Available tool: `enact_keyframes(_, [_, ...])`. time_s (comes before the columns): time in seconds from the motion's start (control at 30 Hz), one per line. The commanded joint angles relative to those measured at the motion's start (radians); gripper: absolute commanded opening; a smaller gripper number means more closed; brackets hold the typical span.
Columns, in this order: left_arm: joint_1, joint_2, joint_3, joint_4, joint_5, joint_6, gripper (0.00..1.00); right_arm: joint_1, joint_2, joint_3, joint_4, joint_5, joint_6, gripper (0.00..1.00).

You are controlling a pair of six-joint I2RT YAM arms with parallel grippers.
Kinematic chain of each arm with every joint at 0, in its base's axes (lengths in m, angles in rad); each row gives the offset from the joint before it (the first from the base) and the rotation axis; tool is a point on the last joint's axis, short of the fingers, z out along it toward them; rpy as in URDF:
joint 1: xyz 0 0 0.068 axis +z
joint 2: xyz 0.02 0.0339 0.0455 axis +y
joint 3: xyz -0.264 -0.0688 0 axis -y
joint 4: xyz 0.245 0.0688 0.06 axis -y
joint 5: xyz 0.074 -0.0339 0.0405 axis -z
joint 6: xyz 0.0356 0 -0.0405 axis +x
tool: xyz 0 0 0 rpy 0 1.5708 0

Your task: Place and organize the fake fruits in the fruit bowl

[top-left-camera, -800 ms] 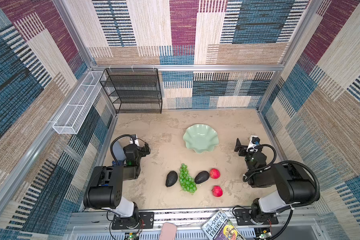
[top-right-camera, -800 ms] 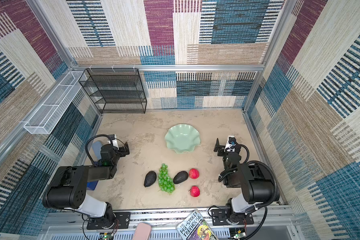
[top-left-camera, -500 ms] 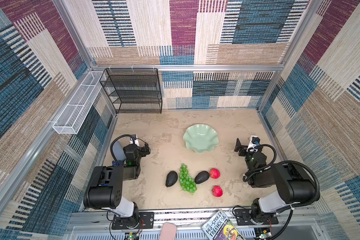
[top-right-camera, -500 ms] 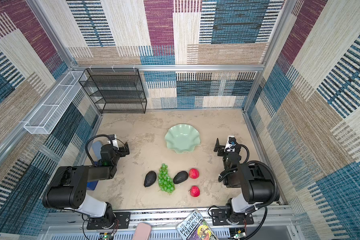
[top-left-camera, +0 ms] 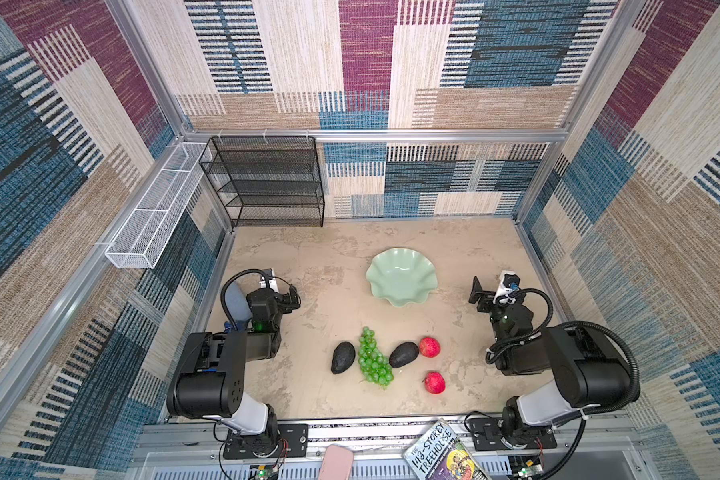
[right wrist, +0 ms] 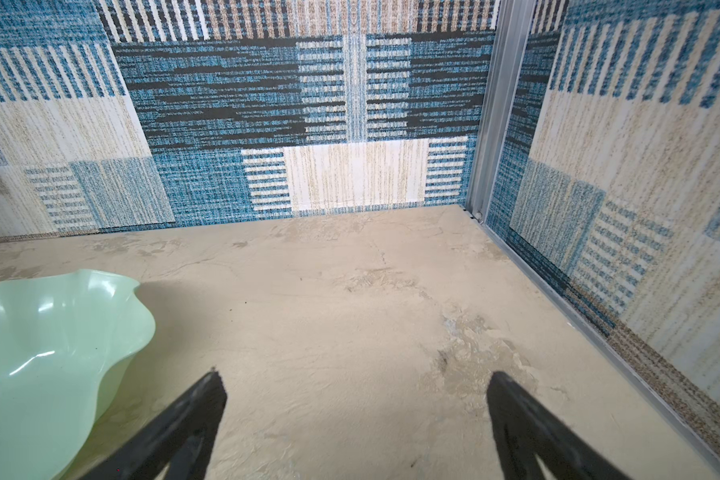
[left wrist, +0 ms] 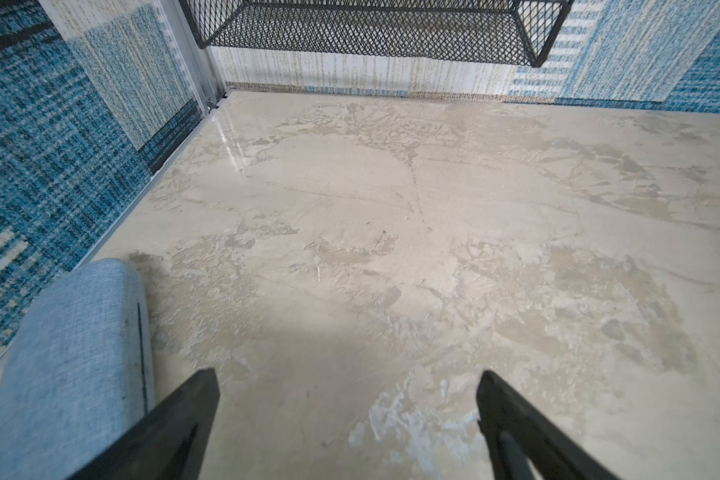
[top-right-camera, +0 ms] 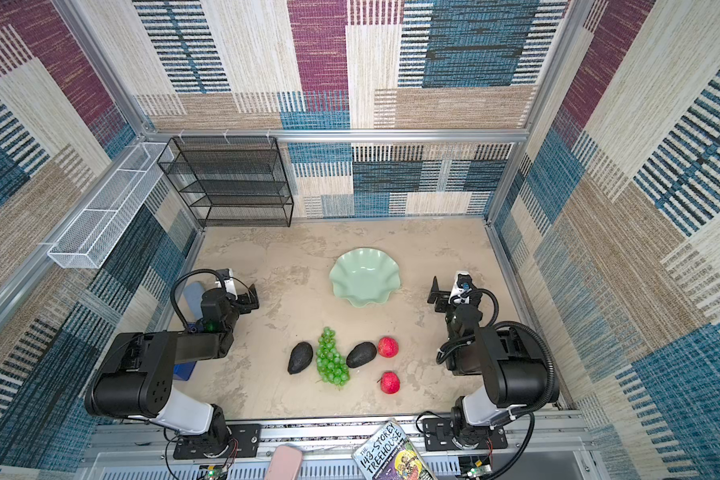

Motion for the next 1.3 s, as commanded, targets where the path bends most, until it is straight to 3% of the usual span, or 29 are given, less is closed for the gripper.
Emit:
enact_keyframes(0.0, [0.001, -0.003, 0.003, 0.013, 0.003, 0.020, 1.00, 0.002, -0.003, 0.007, 0.015, -0.001, 0.012, 1.00])
enact_keyframes(0.4, [0.010, -0.007, -0.002, 0.020, 0.023, 0.018, 0.98, 0.001, -0.033, 0.007, -0.006, 0.028, 0.023, 1.00])
enact_keyframes(0.5, [-0.001, -0.089, 0.034, -0.093, -0.011, 0.020, 0.97, 0.007, -0.049, -0.013, 0.016, 0.017, 0.010, 1.00])
enact_keyframes(0.53, [-0.002, -0.137, 0.065, -0.187, -0.031, 0.018, 0.97, 0.020, -0.082, 0.009, -0.054, 0.030, -0.004, 1.00])
enact_keyframes(0.6, [-0.003, -0.231, 0.143, -0.384, -0.067, -0.008, 0.98, 0.032, -0.200, 0.162, -0.437, 0.071, 0.025, 1.00])
enact_keyframes(0.67, [-0.002, -0.309, 0.236, -0.540, -0.047, -0.005, 0.99, 0.032, -0.267, 0.321, -0.675, 0.040, 0.086, 1.00])
enact_keyframes(0.77, [0.000, -0.385, 0.348, -0.710, -0.003, -0.080, 0.99, 0.030, -0.310, 0.417, -0.777, -0.006, 0.251, 1.00])
enact_keyframes(0.83, [0.002, -0.421, 0.415, -0.838, 0.034, -0.157, 0.99, 0.026, -0.320, 0.453, -0.864, -0.129, 0.230, 1.00])
enact_keyframes(0.97, [0.003, -0.487, 0.445, -1.000, 0.144, -0.158, 0.99, 0.042, -0.387, 0.470, -1.025, -0.356, 0.299, 1.00])
enact_keyframes(1.13, [0.003, -0.541, 0.454, -1.098, 0.126, -0.189, 0.95, 0.243, -0.479, 0.529, -1.464, -0.192, 0.316, 0.98])
enact_keyframes(1.27, [0.002, -0.558, 0.476, -1.156, 0.119, -0.195, 0.95, 0.377, -0.569, 0.489, -1.704, -0.169, 0.420, 0.95])
